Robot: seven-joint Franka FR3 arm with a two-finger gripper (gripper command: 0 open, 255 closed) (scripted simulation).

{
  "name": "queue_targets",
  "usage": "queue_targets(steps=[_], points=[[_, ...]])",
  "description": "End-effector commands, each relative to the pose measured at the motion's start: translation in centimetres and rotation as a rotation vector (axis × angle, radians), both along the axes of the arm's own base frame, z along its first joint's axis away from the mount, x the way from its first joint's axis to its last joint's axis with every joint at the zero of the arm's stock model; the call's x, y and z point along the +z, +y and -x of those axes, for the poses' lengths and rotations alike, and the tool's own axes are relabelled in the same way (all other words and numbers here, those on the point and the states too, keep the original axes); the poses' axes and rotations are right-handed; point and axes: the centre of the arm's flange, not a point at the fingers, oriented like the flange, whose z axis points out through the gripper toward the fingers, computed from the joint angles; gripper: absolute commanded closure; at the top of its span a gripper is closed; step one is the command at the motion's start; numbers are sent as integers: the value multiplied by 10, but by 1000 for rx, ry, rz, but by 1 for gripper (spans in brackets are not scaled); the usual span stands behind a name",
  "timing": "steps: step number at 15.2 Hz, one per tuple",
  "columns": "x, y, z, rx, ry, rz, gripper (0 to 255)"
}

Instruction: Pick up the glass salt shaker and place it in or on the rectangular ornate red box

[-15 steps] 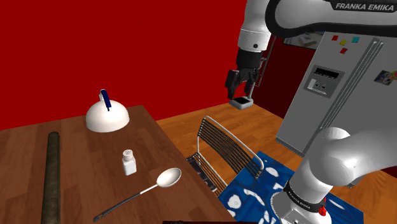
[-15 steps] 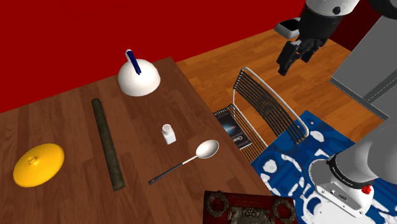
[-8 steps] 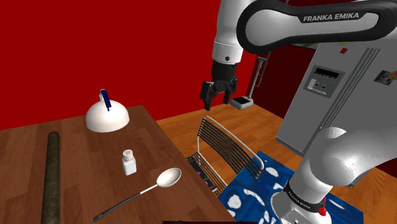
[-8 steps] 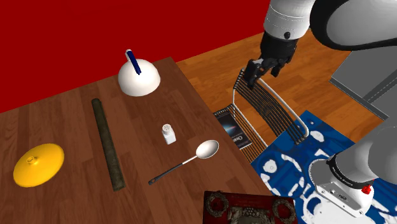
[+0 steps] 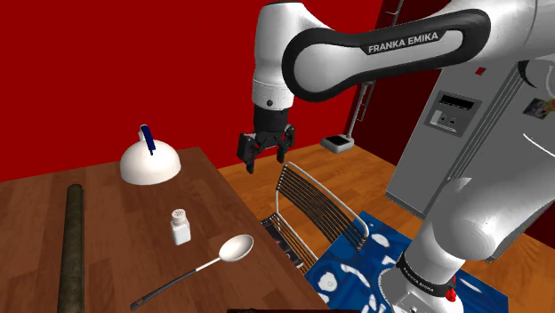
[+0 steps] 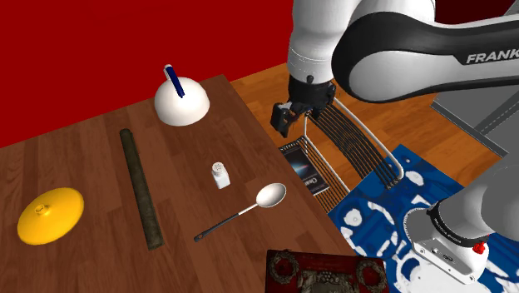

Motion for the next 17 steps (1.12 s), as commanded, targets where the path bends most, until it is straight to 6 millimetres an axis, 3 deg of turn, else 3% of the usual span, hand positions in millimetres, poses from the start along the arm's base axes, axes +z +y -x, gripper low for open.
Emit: queue_targets(steps=[1,17], points=[[-11,22,-12,-4,0,-5,0],[-93,183,-99,-23,1,-28,0]])
